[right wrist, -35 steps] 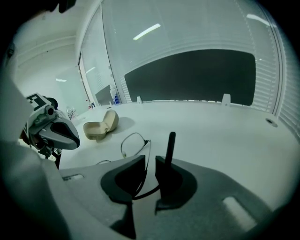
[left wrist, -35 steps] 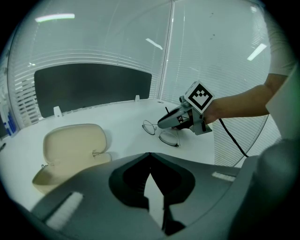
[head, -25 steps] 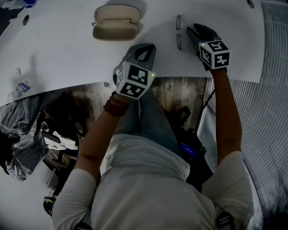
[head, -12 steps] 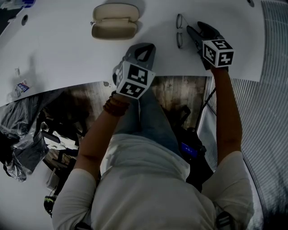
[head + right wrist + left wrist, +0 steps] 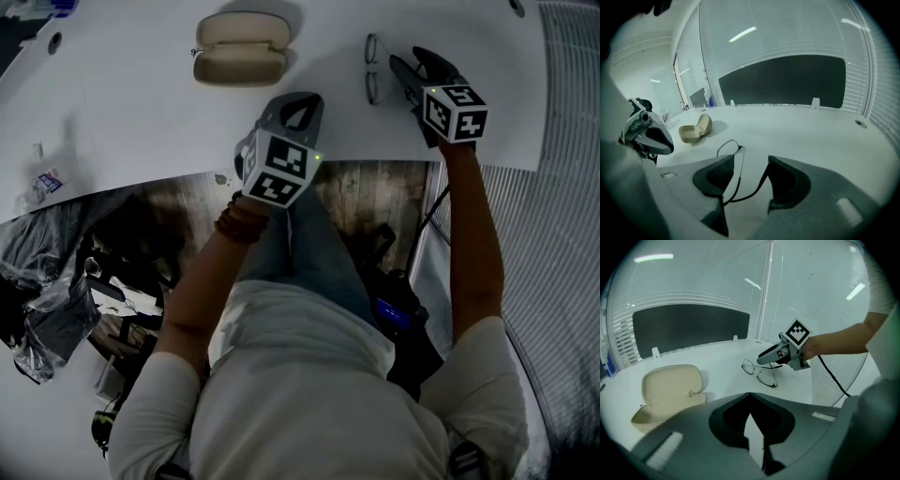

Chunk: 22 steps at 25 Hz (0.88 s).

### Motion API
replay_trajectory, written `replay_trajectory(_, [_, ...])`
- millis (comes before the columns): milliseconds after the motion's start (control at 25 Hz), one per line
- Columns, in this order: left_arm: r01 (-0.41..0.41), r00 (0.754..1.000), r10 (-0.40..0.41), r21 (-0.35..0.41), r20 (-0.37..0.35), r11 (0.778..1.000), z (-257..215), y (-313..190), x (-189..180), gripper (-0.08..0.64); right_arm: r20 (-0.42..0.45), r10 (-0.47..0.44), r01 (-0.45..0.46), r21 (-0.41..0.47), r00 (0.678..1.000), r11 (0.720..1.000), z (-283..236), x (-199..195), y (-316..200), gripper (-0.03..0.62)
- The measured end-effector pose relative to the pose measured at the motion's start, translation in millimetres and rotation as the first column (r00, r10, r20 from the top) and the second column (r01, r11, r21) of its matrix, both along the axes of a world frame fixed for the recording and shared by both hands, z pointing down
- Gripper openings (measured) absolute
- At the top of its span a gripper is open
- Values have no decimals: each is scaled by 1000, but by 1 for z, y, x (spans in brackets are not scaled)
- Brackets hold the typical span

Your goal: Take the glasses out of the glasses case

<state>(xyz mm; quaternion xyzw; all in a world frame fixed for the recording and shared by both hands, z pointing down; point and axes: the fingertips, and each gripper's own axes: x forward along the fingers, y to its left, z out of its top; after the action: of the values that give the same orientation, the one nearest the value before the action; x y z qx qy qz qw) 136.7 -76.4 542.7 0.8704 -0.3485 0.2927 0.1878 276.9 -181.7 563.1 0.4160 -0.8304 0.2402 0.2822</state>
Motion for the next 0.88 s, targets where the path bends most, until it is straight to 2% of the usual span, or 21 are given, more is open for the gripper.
replay_trajectory(200, [4,1000,-4,-2,5,1000,-3,0,-2,3,-50,2,-1,5,999,1000,5,8,2,218])
replay_trajectory(360, [0,1000,0,4,1,1000,-2,2,-3,3,-21,22,-21,8,1000,1000,1,9,3,222])
replay_trajectory(600, [-4,1000,4,-3,7,1000,-5,1,-3,3,22,68,-68,0,997,998,-1,18,0,268])
replay_trajectory(880, [-13,1000,12,6,15,1000,-13,2,-4,3,52,106,-107,9,993,994,-10,27,0,293])
